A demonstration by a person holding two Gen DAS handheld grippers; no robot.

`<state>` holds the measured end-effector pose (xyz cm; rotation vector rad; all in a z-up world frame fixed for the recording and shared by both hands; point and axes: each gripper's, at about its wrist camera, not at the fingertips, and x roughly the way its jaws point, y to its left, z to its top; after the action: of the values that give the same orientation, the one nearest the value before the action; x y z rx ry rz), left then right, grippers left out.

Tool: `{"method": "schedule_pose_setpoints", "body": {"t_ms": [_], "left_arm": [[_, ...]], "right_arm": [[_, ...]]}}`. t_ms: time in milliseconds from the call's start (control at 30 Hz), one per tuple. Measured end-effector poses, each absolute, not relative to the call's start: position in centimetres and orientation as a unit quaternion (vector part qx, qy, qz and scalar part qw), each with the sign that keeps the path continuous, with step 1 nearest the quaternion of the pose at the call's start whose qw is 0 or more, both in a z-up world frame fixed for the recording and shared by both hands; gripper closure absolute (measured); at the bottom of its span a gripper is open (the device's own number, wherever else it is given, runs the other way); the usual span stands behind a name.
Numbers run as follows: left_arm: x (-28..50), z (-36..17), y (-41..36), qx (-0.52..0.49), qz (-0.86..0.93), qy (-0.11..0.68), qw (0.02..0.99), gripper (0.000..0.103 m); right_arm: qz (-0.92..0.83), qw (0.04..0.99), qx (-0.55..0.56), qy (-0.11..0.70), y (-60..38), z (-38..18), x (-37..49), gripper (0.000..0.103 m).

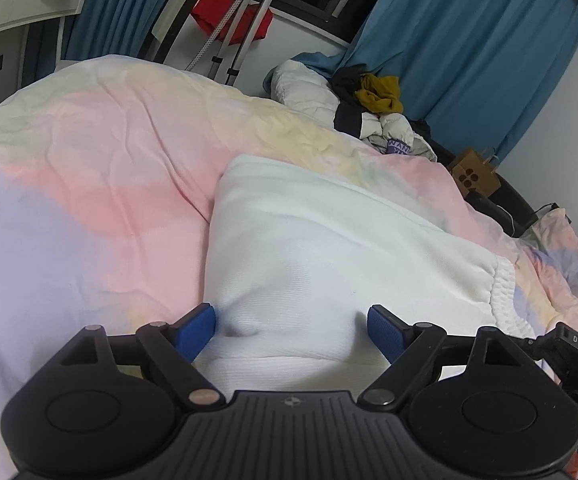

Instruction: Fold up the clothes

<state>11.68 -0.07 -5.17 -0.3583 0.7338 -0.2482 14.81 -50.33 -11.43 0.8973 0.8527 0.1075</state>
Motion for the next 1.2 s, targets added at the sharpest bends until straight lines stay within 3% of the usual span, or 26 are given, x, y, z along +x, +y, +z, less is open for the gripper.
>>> {"method": "schedule_pose_setpoints", "body": {"t_ms": [167,400,700,1000,1067,1133,1200], "left_arm": [[11.8,-5.4,-0.2,-0.169,-0.117,0.356,0.912,0.018],[12.5,-5.9,0.3,-0.191,-0.113,0.362,0.905,0.018],[13.0,-6.5,0.4,-0.199,-0.114,0.365,0.902,0.018],[13.5,-7.5,1.2,-0.233,-0.114,0.366,0.894,0.018],[13.8,-7.9,1.1,-0.233,-0.116,0.369,0.892,0.018],[13.9,-8.2,0.7,-0.225,-0.116,0.371,0.894,0.018],[14.0,-8.4,0.5,-0.222,-0.113,0.37,0.895,0.022]], "right_arm": [[0.074,0.798,0.451,0.393,-49.8,-11.0,14.4,0.009],[0.158,0.808,0.471,0.316,-49.4,-7.9,13.7,0.009],[0.082,0.803,0.452,0.38,-47.1,-11.8,17.0,0.008],[0.154,0.834,0.437,0.3,-45.4,-8.1,16.7,0.01],[0.122,0.832,0.431,0.327,-45.2,-9.2,17.3,0.025],[0.09,0.829,0.424,0.354,-45.0,-10.5,17.9,0.047],[0.078,0.829,0.427,0.354,-44.8,-10.6,17.7,0.053]]}}
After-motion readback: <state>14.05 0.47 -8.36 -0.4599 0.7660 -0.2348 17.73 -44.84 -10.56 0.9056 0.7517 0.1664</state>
